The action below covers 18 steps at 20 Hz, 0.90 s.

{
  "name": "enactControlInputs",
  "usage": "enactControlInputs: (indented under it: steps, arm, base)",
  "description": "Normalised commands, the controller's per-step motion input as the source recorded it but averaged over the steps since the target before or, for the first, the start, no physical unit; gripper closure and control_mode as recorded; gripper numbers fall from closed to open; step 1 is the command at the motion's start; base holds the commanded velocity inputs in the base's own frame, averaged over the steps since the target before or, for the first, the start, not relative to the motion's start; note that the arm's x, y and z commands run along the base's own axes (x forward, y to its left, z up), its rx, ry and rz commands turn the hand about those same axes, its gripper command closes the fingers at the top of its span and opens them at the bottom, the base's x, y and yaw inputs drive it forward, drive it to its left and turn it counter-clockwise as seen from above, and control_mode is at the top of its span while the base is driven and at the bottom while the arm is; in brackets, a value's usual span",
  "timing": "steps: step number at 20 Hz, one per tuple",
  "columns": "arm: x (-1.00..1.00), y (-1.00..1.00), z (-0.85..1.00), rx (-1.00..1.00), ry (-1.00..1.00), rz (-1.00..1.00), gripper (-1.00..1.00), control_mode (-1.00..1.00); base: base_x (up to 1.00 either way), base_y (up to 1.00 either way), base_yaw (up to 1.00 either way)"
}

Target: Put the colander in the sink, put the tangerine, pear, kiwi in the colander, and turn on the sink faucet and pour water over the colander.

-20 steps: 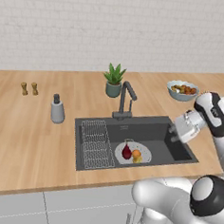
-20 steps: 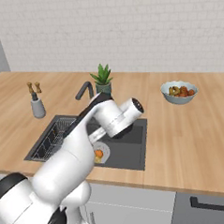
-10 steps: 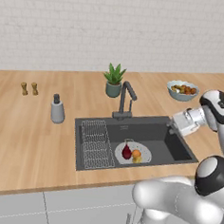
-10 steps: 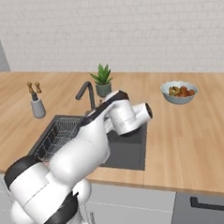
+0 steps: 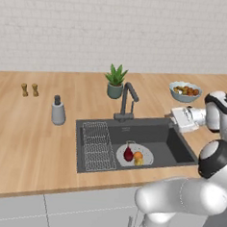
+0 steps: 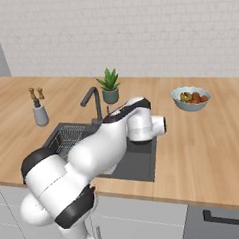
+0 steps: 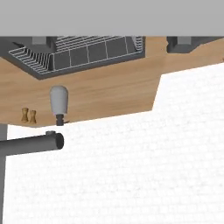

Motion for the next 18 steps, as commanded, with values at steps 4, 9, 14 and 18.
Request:
enactControlInputs:
  steps: [4,9,14,18]
  arm:
    - [0.22,0.04,0.28,0.15,0.00,-0.07,-1.00,-1.00]
    - [0.33,0.21,0.04,0.14,0.00,-0.16,-1.00,-1.00]
    - [0.34,0.15,0.00,0.08,0.00,-0.20,-1.00,-1.00]
    - [0.06,0.01,-0.02,0.03,0.00,-0.05,-1.00,-1.00]
  base:
    - [0.00,0.00,0.00]
    - [0.00,0.00,0.00]
    - [0.00,0.00,0.00]
    - [0.00,0.00,0.00]
